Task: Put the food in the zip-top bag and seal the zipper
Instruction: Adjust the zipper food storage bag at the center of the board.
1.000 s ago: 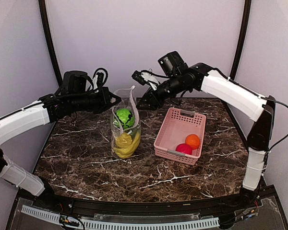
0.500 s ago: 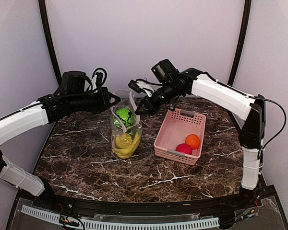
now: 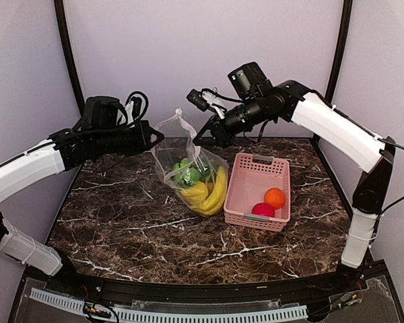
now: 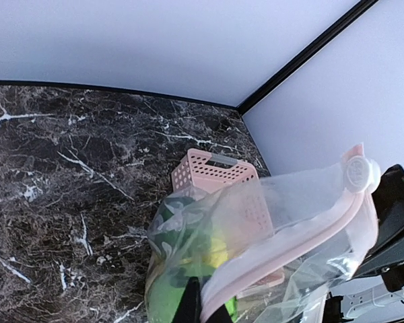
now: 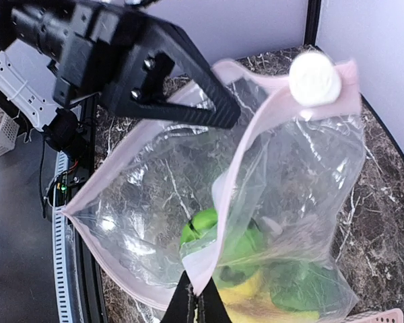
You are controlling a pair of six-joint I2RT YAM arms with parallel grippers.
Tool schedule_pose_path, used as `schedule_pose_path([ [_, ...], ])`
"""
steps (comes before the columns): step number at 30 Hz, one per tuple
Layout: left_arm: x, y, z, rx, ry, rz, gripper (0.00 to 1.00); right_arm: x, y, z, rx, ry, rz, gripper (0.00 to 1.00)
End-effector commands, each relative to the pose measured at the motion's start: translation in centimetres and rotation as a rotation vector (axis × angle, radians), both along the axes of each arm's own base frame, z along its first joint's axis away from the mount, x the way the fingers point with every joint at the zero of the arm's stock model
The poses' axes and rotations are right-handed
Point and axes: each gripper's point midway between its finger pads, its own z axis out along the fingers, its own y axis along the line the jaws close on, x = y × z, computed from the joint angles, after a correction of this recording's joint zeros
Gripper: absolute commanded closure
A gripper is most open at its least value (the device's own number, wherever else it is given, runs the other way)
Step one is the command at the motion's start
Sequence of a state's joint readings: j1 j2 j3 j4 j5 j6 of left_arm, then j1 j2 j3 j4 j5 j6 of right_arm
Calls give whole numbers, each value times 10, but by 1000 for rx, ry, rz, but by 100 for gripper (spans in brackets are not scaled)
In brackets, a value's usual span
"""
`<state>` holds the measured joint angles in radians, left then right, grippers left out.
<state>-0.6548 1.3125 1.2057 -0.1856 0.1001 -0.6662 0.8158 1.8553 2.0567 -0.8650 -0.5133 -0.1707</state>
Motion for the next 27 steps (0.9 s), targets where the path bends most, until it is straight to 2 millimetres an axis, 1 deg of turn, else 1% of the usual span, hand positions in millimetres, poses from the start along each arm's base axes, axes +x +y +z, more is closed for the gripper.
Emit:
schedule_pose_path([
  [1, 1, 9, 25, 47, -65, 22, 99, 3, 10, -30, -52, 44, 28, 94],
  [4, -1, 2, 28, 11, -63, -10, 99, 20, 11, -29, -73, -9, -26, 91],
  [7, -6, -6, 25, -19, -50, -56, 99, 37, 15, -35, -98, -41, -72, 86],
  [8, -6, -8, 22, -29, -42, -66, 99, 39, 17, -37, -102, -41, -75, 87],
  [10, -7, -9, 17, -29, -29, -67, 99, 40, 20, -37, -98, -29, -72, 90],
  [13, -8, -6, 14, -20, -21, -56, 99, 34, 21, -33, -76, -10, -46, 97],
  [15, -8, -3, 15, -10, -28, -46, 99, 28, 21, -29, -62, -1, -25, 97],
  [16, -7, 0, 15, 0, -32, -36, 99, 26, 21, -29, -61, 4, -19, 96],
  [17, -7, 1, 14, 6, -32, -30, 99, 23, 20, -29, -56, 7, -10, 92],
  [19, -6, 4, 8, 22, -24, -12, 99, 19, 21, -36, -58, 26, 10, 84],
  [22, -4, 5, 2, 24, -17, 0, 99, 13, 24, -56, -77, 90, 34, 69],
  [25, -3, 4, -10, 25, 7, 4, 99, 3, 29, -73, -94, 139, 66, 65],
  [27, -2, 1, -15, 19, 20, -3, 99, -2, 32, -80, -105, 145, 78, 64],
])
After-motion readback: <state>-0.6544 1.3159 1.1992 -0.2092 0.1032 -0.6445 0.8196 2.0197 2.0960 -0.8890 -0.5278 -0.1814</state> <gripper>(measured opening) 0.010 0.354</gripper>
